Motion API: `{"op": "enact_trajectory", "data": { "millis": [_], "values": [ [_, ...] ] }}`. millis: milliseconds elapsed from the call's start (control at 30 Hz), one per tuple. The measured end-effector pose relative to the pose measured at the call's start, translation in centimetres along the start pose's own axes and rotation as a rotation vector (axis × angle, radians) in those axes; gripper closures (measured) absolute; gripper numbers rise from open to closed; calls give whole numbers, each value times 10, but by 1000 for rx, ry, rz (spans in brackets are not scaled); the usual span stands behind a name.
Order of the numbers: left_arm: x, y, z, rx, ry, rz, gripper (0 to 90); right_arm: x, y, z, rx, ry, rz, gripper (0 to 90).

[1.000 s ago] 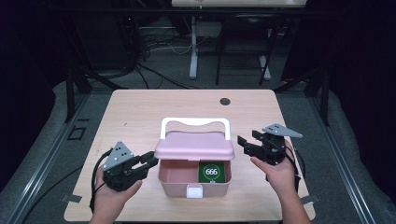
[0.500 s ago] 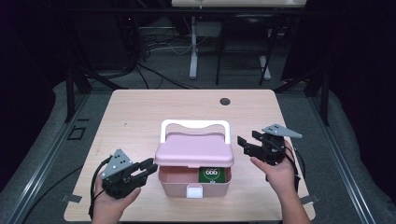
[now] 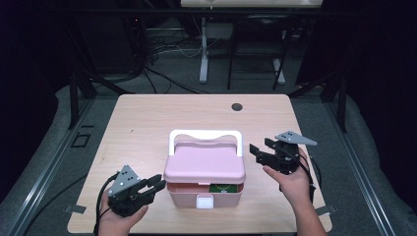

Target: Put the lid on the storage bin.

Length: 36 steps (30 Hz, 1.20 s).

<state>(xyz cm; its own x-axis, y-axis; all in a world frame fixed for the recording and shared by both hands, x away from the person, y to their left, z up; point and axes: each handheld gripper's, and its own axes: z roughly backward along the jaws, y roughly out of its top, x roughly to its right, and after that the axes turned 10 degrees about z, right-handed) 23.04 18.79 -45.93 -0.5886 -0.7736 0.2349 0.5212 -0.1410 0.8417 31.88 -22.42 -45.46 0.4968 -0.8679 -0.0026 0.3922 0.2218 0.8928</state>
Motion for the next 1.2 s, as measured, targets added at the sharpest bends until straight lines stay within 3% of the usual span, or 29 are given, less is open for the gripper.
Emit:
{"op": "enact_trajectory", "data": {
  "millis": [467, 767, 1067, 1200],
  "values": [
    [-3, -15, -1, -41, 7, 10, 732, 0, -2, -2, -9, 2, -3, 361],
    [-3, -16, 0, -29, -3, 14, 729, 0, -2, -3, -10, 3, -2, 360],
    [-15, -23, -3, -23, 22, 67, 669, 1, -3, -3, -14, 2, 0, 361],
    [-22, -25, -2, -14, 40, 91, 640, -1, -1, -1, 8, 15, -1, 354]
  ]
}}
